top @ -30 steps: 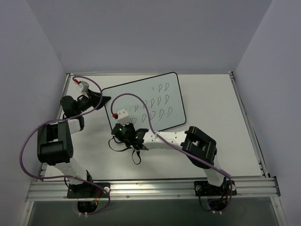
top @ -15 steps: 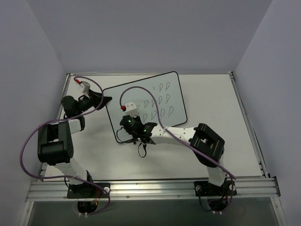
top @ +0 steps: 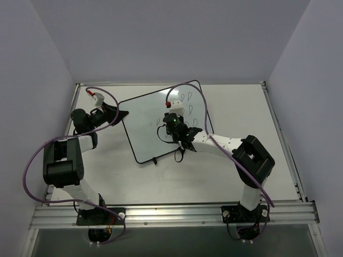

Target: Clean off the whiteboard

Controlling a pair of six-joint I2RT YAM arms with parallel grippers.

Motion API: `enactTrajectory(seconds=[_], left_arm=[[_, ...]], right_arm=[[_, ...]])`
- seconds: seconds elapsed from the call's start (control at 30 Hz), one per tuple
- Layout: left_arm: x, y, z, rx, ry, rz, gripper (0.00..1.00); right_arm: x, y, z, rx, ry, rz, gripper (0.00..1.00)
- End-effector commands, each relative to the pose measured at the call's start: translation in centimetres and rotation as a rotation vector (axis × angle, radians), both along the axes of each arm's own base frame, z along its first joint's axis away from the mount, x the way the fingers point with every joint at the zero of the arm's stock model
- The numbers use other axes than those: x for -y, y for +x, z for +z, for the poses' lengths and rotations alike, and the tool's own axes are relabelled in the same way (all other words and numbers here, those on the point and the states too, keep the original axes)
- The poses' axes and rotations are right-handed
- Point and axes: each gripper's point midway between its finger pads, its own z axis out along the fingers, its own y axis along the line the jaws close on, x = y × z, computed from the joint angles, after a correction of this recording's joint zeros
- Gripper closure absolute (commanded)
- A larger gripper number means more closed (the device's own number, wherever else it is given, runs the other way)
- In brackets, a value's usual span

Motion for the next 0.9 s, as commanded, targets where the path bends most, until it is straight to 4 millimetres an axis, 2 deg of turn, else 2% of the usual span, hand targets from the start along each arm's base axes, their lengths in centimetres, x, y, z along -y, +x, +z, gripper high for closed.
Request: enactTrajectory(seconds=[0.0, 0.13, 0.17, 0.23, 0.27, 0.3, 0.37, 0.4, 0.47, 0.5, 0.53, 0.67, 0.8, 0.83, 0.87], left_arm=[[0.9, -1.2, 0.4, 0.254, 0.160, -0.118, 0.98], [0.7, -1.2, 0.5, 0.252, 0.160, -0.119, 0.98], [0.5, -1.2, 0.5, 0.249, 0.161, -0.115, 0.98], [0.5, -1.3, 0.8, 0.268, 0.177, -0.113, 0.98], [0.6, -1.3, 0.5, 0.246, 0.178, -0.113, 0.98], [0.5, -1.3, 0.5, 0.244, 0.185, -0.109, 0.98], [0.3, -1.4, 0.3, 0.239, 0.205, -0.100, 0.98], [0.3, -1.5, 0.4, 0.238, 0.209, -0.099, 0.98], [0.3, -1.7, 0.5, 0.227, 0.212, -0.096, 0.98], [0.2, -1.7, 0.6, 0.243, 0.229, -0.088, 0.98], [0.1, -1.9, 0.4, 0.234, 0.243, -0.084, 0.98], [-0.2, -2.0, 0.2, 0.229, 0.282, -0.066, 0.98], [-0.4, -2.2, 0.0, 0.227, 0.305, -0.056, 0.98], [-0.4, -2.2, 0.1, 0.236, 0.313, -0.053, 0.98], [-0.3, -2.2, 0.0, 0.232, 0.316, -0.055, 0.98]], right_arm=[[1.2, -1.0, -4.3, -0.083, -0.115, 0.000, 1.00], [-4.4, -4.4, -3.4, -0.092, -0.082, 0.132, 1.00], [-5.6, -4.5, -2.9, -0.088, -0.070, 0.151, 1.00], [-7.5, -5.9, -2.9, -0.108, -0.081, 0.205, 1.00], [-8.2, -6.1, -3.2, -0.114, -0.088, 0.217, 1.00], [-9.4, -5.9, -2.0, -0.099, -0.071, 0.232, 1.00], [-10.9, -6.3, -2.2, -0.109, -0.078, 0.274, 1.00], [-11.9, -5.9, -1.0, -0.092, -0.060, 0.283, 1.00], [-12.3, -5.4, -1.2, -0.089, -0.088, 0.287, 1.00], [-12.7, -4.8, -0.3, -0.072, -0.088, 0.284, 1.00], [-12.4, -4.4, -1.2, -0.088, -0.119, 0.279, 1.00], [-11.5, -2.6, -1.1, -0.083, -0.159, 0.255, 1.00], [-7.9, -0.3, -1.4, -0.100, -0.141, 0.197, 1.00], [-6.2, 1.3, -1.1, -0.093, -0.123, 0.160, 1.00], [-5.0, 1.7, -1.2, -0.098, -0.118, 0.147, 1.00]])
